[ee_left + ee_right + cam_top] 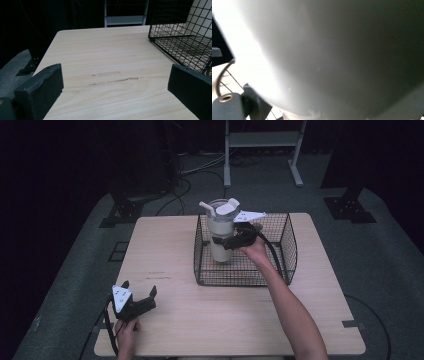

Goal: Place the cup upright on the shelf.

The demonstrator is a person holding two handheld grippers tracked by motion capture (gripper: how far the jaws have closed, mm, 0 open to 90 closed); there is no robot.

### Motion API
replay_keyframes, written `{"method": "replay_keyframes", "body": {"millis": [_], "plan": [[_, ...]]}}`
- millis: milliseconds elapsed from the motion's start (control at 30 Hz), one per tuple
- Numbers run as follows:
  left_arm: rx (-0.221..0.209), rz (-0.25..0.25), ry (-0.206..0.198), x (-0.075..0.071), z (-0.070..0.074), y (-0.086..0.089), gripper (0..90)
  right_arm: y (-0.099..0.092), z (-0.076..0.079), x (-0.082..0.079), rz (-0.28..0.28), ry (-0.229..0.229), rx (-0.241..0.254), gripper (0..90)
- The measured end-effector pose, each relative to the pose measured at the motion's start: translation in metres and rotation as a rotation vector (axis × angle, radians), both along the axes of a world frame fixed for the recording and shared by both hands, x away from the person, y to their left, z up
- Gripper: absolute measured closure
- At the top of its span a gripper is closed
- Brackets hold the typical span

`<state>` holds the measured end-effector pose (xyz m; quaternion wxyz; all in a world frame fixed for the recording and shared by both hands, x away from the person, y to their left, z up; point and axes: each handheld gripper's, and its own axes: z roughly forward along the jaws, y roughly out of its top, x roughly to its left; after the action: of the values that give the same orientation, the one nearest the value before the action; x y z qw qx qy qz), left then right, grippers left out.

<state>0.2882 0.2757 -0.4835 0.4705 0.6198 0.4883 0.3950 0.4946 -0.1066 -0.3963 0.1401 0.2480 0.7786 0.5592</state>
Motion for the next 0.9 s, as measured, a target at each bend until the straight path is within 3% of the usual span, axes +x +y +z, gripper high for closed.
{"method": "replay_keyframes", "body": {"millis": [433, 667, 833, 900], "plan": [[-0.008, 0.001, -0.003, 0.0, 0.0, 0.0, 0.0, 0.002, -0.011, 0.008, 0.002, 0.032, -0.058, 8.5], [-0.003, -0.001, 0.001, 0.0, 0.0, 0.0, 0.0, 0.01, -0.015, 0.01, 0.035, 0.041, -0.103, 8.5], [-0.005, -0.002, 0.0, 0.0, 0.0, 0.001, 0.0, 0.014, -0.02, 0.012, 0.074, 0.082, -0.126, 8.4], [-0.006, -0.003, -0.002, 0.0, 0.0, 0.0, 0.0, 0.016, -0.021, 0.011, 0.091, 0.065, -0.136, 8.4]]}}
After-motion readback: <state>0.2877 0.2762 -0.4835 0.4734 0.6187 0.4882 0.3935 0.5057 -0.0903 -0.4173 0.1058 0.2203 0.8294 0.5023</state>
